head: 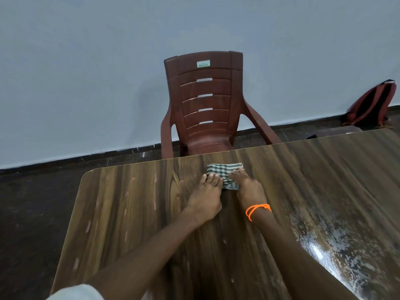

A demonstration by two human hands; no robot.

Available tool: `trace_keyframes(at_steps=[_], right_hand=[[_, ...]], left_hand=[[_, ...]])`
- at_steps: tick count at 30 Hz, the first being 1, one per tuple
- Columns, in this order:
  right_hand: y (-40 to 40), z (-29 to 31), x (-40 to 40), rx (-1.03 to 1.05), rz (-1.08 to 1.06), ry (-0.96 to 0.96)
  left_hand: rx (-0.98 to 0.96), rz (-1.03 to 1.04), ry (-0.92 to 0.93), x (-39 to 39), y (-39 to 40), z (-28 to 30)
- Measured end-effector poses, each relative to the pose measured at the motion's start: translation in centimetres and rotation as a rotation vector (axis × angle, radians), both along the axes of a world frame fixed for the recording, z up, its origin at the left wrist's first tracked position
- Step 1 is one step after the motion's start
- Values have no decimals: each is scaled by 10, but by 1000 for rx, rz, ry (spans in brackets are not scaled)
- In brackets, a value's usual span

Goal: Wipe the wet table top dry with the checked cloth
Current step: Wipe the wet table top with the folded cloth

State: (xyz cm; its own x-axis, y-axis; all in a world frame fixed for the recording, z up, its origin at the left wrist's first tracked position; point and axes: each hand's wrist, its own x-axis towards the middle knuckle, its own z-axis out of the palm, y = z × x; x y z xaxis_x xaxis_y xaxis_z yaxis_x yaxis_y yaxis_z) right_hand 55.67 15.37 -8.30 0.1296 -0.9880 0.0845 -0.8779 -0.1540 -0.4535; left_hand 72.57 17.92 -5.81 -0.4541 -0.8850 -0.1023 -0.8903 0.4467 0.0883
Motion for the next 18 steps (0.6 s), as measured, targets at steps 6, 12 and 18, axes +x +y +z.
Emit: trace_keyframes(at_steps=[6, 12, 18], right_hand=[[-11, 10, 27, 14, -59, 14], [25, 1, 51, 14, 63, -35], [79, -2, 20, -42, 54, -117]], left_hand=[[8, 81, 45, 9, -19, 6], [66, 174, 72, 37, 16, 1], [137, 131, 100, 15, 76, 1]])
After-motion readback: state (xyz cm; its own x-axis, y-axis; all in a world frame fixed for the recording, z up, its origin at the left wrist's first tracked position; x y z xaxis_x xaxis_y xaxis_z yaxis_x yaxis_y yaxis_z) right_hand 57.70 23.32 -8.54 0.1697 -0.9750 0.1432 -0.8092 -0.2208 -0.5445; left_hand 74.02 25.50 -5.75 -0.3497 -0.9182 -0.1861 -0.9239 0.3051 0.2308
